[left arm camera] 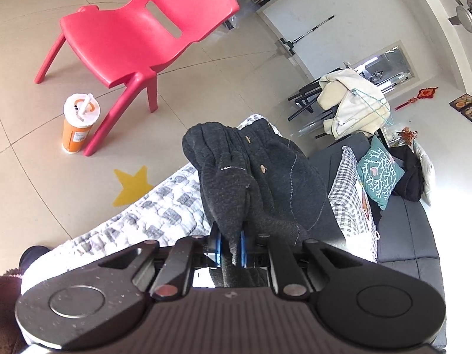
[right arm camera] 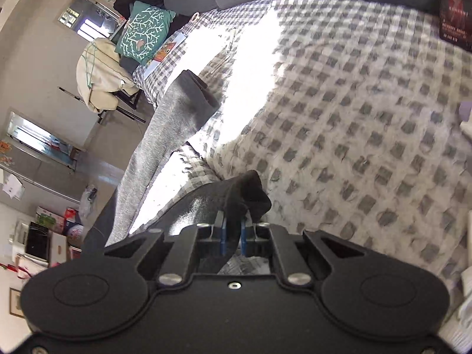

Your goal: Fold clothes

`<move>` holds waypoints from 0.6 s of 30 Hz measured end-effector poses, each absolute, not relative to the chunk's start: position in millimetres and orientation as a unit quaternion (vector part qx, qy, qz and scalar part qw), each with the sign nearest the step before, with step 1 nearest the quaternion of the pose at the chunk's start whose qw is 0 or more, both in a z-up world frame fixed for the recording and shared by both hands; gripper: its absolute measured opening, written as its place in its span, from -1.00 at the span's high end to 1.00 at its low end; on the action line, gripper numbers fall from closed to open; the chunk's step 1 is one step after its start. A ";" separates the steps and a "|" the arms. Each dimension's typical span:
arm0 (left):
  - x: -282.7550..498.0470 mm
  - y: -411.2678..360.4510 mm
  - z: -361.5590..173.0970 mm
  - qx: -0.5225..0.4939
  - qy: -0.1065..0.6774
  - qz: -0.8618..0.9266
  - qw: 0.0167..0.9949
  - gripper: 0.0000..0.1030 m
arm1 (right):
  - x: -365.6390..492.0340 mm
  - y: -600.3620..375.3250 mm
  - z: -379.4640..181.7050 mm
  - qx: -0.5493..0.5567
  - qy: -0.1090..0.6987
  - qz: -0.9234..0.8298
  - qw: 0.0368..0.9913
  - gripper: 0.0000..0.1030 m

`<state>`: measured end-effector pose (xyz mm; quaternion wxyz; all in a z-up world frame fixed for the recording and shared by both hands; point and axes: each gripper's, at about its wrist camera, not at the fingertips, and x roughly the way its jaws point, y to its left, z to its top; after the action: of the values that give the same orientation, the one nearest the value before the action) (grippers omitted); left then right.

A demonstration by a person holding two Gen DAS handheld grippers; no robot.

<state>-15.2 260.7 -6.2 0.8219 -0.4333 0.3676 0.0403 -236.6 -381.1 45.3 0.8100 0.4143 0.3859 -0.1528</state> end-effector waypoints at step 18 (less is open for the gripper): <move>-21.1 253.9 -6.8 -0.264 0.448 0.060 0.852 -0.34 | -215.3 -383.5 25.1 0.329 0.490 -0.169 0.789 0.14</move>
<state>-21.1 253.9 -6.8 0.8521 -0.2642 0.4478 0.0602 -215.3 -383.5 25.1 0.7893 0.3294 0.4900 -0.1687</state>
